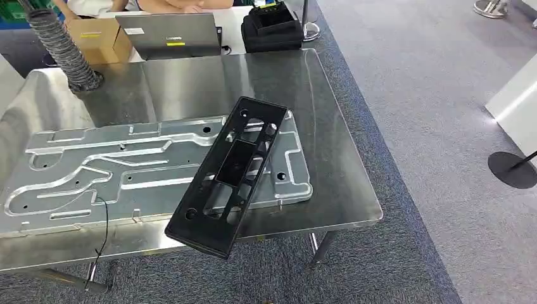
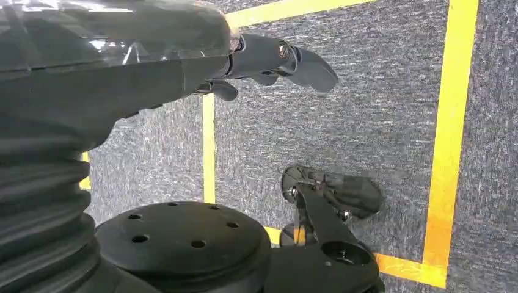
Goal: Take the parts from the cabinet and place them on the table.
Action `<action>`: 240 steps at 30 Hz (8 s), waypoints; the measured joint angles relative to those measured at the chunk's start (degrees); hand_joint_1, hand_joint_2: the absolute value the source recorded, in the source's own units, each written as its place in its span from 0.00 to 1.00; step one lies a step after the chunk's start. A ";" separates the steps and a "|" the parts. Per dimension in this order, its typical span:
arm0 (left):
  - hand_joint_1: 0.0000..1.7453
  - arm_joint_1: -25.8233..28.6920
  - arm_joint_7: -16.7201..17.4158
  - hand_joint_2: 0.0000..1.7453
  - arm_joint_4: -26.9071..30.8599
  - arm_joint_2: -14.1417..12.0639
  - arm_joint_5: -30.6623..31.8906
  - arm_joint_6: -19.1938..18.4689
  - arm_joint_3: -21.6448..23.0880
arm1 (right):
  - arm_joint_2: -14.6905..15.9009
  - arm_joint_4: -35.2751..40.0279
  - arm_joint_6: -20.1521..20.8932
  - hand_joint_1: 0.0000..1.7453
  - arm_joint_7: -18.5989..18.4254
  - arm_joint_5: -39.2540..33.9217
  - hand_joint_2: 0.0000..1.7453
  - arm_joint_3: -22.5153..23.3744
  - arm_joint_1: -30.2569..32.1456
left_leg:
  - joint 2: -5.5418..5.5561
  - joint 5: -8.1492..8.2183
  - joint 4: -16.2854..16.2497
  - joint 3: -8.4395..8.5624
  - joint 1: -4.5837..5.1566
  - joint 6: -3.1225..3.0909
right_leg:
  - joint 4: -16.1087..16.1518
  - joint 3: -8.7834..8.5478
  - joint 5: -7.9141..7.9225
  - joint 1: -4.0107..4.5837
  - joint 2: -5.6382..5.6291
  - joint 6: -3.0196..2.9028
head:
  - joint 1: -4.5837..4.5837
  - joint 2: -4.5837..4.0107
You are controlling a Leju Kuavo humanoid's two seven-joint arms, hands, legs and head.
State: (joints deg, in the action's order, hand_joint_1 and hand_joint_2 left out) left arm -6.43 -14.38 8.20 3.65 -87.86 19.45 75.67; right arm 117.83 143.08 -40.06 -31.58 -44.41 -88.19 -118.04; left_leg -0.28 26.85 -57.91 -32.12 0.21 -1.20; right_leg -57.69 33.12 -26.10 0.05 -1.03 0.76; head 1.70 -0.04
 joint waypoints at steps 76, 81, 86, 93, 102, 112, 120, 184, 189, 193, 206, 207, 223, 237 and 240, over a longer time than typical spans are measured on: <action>0.00 0.03 0.81 0.00 -0.02 -0.31 1.18 -0.09 1.75 | 0.31 5.73 -0.04 0.00 23.74 43.17 1.00 0.04 16.93 | 0.53 0.22 -0.41 0.05 0.48 -0.67 | 0.02 -0.18 -0.09 -0.55 0.35 0.46 | 0.00 0.00; 0.00 -0.18 0.11 0.00 -0.02 -0.07 1.11 -0.46 1.81 | 0.46 5.75 -0.07 0.00 25.66 41.22 1.00 0.04 17.70 | -0.06 -1.30 1.93 0.79 -0.67 -1.30 | -12.86 5.29 -8.00 -1.31 0.56 2.16 | 0.00 0.00; 0.00 -0.20 -0.04 0.00 -0.02 -0.02 1.09 -0.79 1.95 | 0.48 5.75 -0.07 0.00 26.51 40.83 1.00 0.04 18.30 | -0.10 -0.74 0.91 0.75 -2.02 0.34 | -3.67 -0.28 -1.76 -3.26 1.05 4.51 | 0.00 0.00; 0.00 -0.36 -0.02 0.00 -0.15 -0.15 0.98 -0.37 2.32 | 0.63 5.79 -0.07 0.00 26.45 41.09 1.00 0.09 19.21 | 0.06 0.83 -0.74 0.71 -1.98 3.15 | -0.34 -1.78 -1.70 -2.83 0.42 0.96 | 0.11 0.00; 0.00 -0.30 -0.04 0.00 -0.15 -0.18 1.44 -0.81 3.10 | 0.66 5.79 -0.07 0.00 25.49 42.27 1.00 0.07 19.60 | 0.11 0.83 -3.31 0.25 0.20 -0.82 | -0.42 -1.93 -1.82 -0.28 0.43 -0.66 | 0.11 0.00; 0.00 -0.30 -0.50 0.00 -0.24 -0.17 0.96 -1.01 3.13 | 0.81 5.86 -0.07 0.00 24.54 41.77 1.00 0.07 19.38 | 0.09 0.62 0.44 1.51 0.67 -1.00 | 0.73 -2.14 -1.24 -0.25 0.49 0.08 | 0.04 0.00; 0.00 -0.33 -0.57 0.00 -0.24 -0.04 1.24 -1.51 3.23 | 0.81 5.86 -0.07 0.00 23.37 41.88 1.00 0.07 19.36 | 0.06 0.64 0.29 1.39 0.84 -1.32 | 0.93 -2.14 -0.93 -0.42 0.45 0.63 | 0.04 0.00; 0.00 -0.58 -1.40 0.00 -0.26 -0.33 -0.83 -4.04 4.31 | 0.85 5.97 -0.07 0.00 16.87 47.56 0.00 0.07 20.37 | -0.70 -0.33 2.59 3.11 0.28 -1.99 | 0.41 -2.24 -2.31 -0.98 1.08 2.12 | 0.13 0.00; 0.00 -0.51 -1.29 0.00 -0.26 -0.33 -0.83 -4.17 4.31 | 0.87 5.97 -0.07 0.00 16.28 48.23 0.00 0.04 20.37 | -0.72 -1.22 1.80 0.78 0.44 -2.25 | -16.51 3.80 -10.86 -1.31 1.04 3.07 | 0.13 0.00; 0.00 -0.52 -1.22 0.00 -0.26 -0.31 -0.83 -4.20 4.31 | 0.85 5.99 -0.07 0.00 16.20 48.72 0.00 0.04 20.37 | -0.55 -1.20 -0.29 -0.97 0.34 -1.69 | 1.21 -5.95 -4.69 -1.95 1.07 3.30 | 0.15 0.00; 0.00 -0.58 -1.33 0.00 -0.28 -0.39 -1.07 -4.17 4.31 | 0.85 6.05 -0.07 0.00 16.00 48.63 0.00 0.07 20.69 | 0.06 5.77 -14.51 -2.55 -0.40 1.35 | 0.59 1.05 1.20 -1.41 1.07 0.23 | 0.15 0.00; 0.00 -0.60 -1.40 0.00 -0.28 -0.37 -1.11 -4.17 4.31 | 0.90 6.05 -0.07 0.00 15.63 48.65 0.00 0.07 20.60 | 0.06 3.82 -9.78 0.86 -0.42 1.18 | 0.45 1.69 1.71 -1.41 1.05 0.42 | 0.15 0.00; 0.00 -0.20 -0.77 0.00 -0.28 -0.15 -1.27 -3.23 4.20 | 0.96 -2.09 -0.02 0.00 -7.52 43.90 0.00 0.04 19.79 | -0.63 1.90 1.86 4.05 1.05 -2.56 | -2.21 -2.19 -1.28 -0.99 1.12 2.27 | 0.13 0.00; 0.00 -0.16 -1.46 0.00 -0.26 0.17 -1.25 -3.19 4.22 | 0.98 -20.22 -0.04 0.00 -7.52 32.98 0.00 0.11 21.19 | -0.56 1.49 0.96 2.64 1.17 -1.81 | 1.12 -2.84 -1.52 -0.30 1.33 1.27 | 0.13 0.00; 0.00 -0.16 -1.46 0.00 -0.26 0.17 -1.25 -3.17 4.22 | 0.98 -20.83 -0.04 0.00 -7.50 33.00 0.00 0.11 21.20 | -0.56 1.45 0.96 2.64 1.17 -1.75 | 1.09 -2.84 -1.51 -0.31 1.33 1.26 | 0.13 0.00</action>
State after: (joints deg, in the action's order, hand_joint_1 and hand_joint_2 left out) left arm -6.59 -15.85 7.93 3.82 -89.11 16.28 79.89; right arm 118.81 122.25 -40.11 -39.08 -11.41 -88.08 -96.84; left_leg -0.84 28.30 -56.95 -29.48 1.38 -2.95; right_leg -56.60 30.27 -27.62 -0.26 0.30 2.02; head 1.84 -0.04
